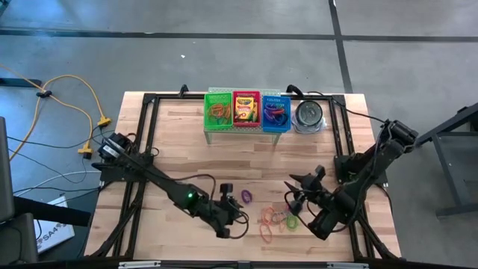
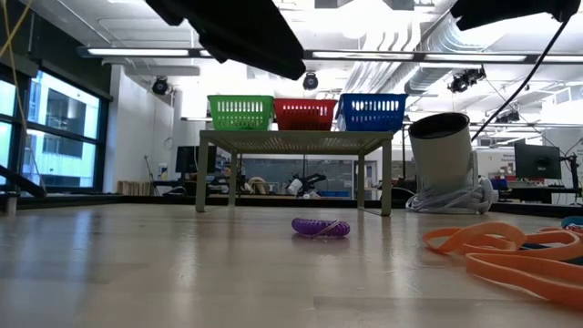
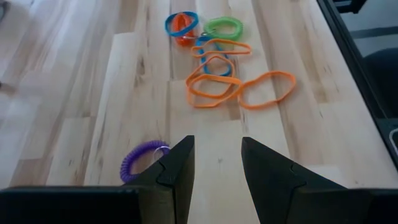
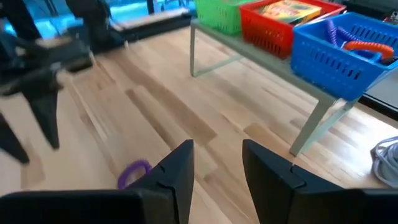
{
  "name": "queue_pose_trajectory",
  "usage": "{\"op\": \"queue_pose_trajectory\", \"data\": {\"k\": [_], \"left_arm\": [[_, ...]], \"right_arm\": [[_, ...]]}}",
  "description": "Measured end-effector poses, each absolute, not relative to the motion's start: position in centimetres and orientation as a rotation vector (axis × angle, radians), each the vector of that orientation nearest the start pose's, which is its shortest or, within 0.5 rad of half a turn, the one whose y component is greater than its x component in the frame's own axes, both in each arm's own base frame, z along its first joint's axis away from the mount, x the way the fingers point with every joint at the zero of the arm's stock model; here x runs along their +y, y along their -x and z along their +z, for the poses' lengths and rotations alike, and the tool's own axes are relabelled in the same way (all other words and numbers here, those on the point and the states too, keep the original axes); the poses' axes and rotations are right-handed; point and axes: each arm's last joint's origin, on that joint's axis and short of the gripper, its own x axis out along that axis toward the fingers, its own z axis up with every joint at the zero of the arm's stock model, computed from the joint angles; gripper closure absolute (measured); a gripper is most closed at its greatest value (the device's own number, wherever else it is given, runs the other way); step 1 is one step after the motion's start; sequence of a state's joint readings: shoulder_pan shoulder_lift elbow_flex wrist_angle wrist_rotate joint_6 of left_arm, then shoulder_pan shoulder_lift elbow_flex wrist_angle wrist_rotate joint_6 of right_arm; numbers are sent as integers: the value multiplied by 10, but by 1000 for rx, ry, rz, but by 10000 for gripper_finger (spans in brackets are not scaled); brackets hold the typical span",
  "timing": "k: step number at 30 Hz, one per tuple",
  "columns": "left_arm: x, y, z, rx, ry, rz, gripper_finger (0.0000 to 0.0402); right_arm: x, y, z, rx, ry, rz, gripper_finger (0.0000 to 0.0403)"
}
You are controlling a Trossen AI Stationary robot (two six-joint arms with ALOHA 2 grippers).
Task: Pick & Place Office Desk Supplies
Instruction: Put the orange rubber band into the green bin on the shelf
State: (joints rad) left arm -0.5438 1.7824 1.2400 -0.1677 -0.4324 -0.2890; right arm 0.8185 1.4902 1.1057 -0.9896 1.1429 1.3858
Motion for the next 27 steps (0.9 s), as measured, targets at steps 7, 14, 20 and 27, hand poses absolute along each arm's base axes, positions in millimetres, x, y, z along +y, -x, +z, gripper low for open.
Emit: {"op": "queue_pose_trajectory", "data": {"k": [7,14,20,27], "left_arm": [[-183,-342,225,633,8,23,275],[-184,-341,225,638,5,20,275],[-185,-341,225,638,-13,14,275],[-183,-341,225,638,-11,18,275]], "right_arm": [[176,-200,251,462,-175,-634,278],[176,-200,250,473,-179,-632,278],[176,-199,249,494,-175,-629,278],[173,-196,239,526,-150,-633,278]]}}
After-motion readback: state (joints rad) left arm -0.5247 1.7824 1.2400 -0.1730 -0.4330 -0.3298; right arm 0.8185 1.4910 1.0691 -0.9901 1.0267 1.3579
